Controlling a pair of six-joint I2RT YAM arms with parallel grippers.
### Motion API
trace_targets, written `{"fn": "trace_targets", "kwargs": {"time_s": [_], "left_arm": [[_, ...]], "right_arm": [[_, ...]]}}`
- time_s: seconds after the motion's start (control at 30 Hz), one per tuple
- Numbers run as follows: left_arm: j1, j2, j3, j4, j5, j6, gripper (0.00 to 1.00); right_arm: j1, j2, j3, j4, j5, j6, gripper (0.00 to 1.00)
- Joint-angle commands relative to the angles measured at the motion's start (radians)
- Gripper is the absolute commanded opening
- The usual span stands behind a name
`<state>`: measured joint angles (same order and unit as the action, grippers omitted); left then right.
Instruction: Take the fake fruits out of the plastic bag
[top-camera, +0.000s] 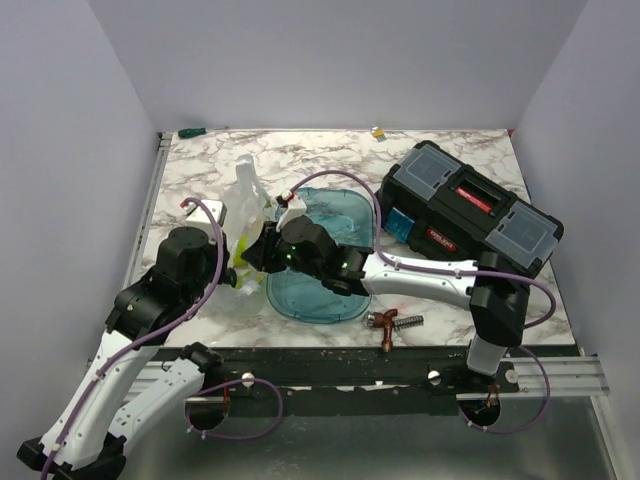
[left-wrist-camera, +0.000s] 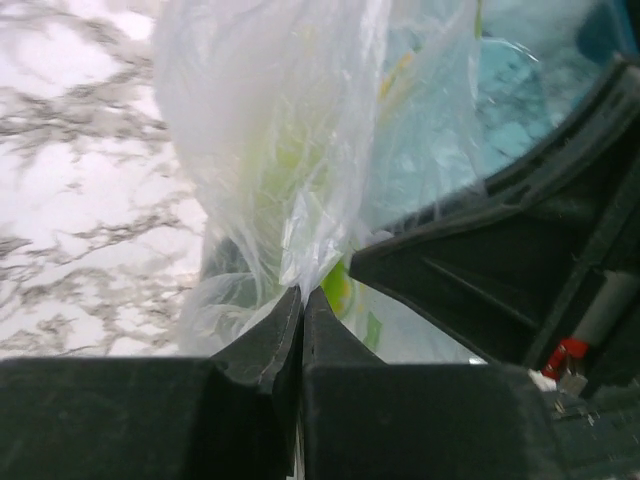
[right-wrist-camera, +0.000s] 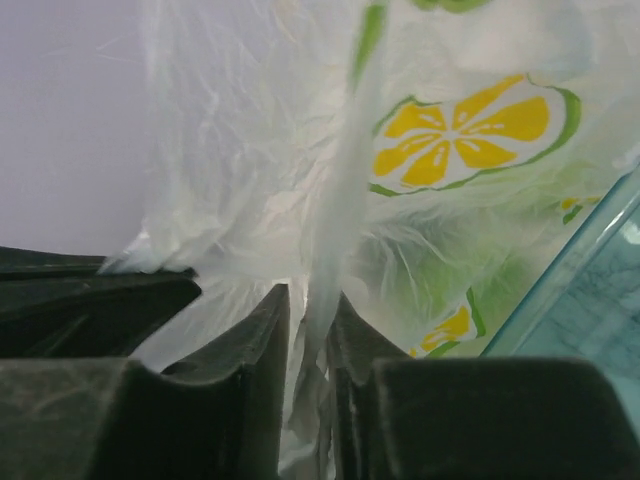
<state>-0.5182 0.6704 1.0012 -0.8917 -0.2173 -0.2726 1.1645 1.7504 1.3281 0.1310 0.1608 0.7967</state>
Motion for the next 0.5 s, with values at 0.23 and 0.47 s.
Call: {"fn": "trace_targets", "kwargs": {"time_s": [0.23,0.47], "left_arm": [[0.004,-0.201,-0.059,0.149,-0.676,-0.126,0.00],[0.007,-0.263,-0.089,0.119,-0.842,-0.121,0.00]], "right_arm": [[0.011,0.025,-0.024,-0.058,0.362,0.051,0.01],[-0.038,-0.086,-0.177,0.071,0.233,-0.076,0.01]]}}
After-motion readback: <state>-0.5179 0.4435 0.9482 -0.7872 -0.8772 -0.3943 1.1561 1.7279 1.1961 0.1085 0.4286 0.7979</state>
